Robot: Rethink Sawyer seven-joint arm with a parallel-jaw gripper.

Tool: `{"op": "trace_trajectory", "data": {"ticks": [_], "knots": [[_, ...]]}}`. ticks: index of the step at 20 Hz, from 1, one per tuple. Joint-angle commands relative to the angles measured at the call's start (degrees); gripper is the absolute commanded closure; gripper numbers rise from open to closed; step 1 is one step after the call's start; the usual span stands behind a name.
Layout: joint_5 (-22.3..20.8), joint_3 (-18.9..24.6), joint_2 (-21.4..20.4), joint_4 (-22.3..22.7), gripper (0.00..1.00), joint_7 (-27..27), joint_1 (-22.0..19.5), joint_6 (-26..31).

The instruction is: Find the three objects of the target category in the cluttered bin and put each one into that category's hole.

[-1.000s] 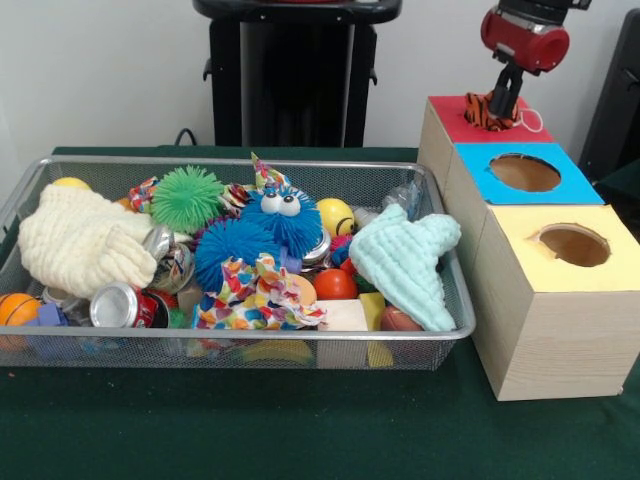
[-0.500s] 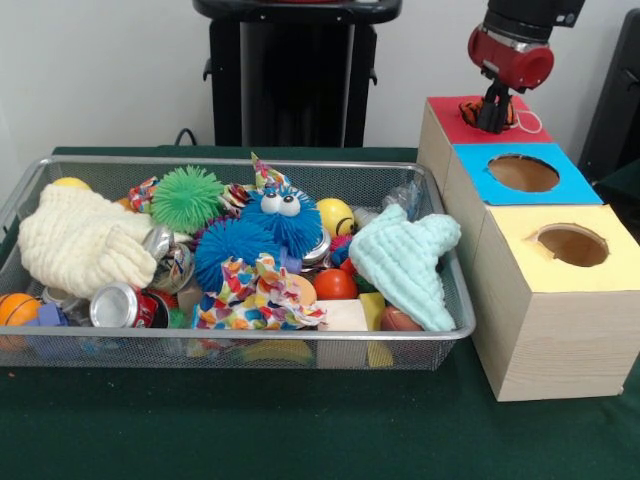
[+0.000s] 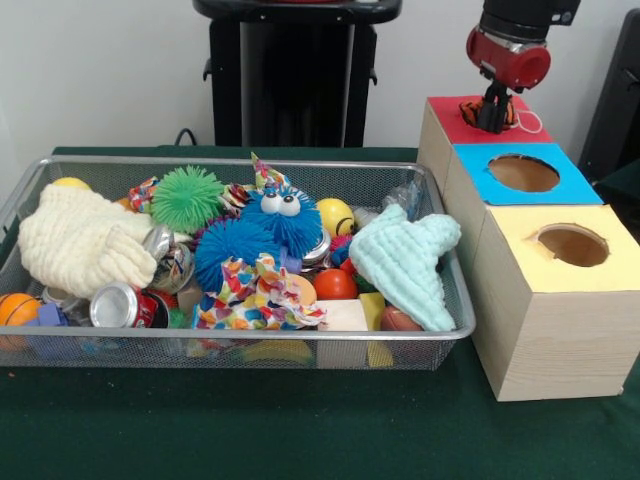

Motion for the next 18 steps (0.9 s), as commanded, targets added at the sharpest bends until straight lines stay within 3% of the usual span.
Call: {"op": "trace_trajectory", "data": {"ticks": [1, 5, 8, 12, 18], "knots": [[-1.42, 9.8, 4.1, 4.24, 1.0, 6.53, -2.09, -0.56], [-2.9, 4.69, 0.92, 2.34, 1.0, 8.01, 1.28, 10.28], [-3.39, 4.69, 0.22, 2.57, 1.0, 8.13, 1.23, 13.49], [-2.34, 7.59, 2.06, 4.31, 1.0, 6.71, -0.6, 9.19], [-1.97, 8.34, 2.17, 6.15, 1.0, 6.49, -1.36, 8.06]]}}
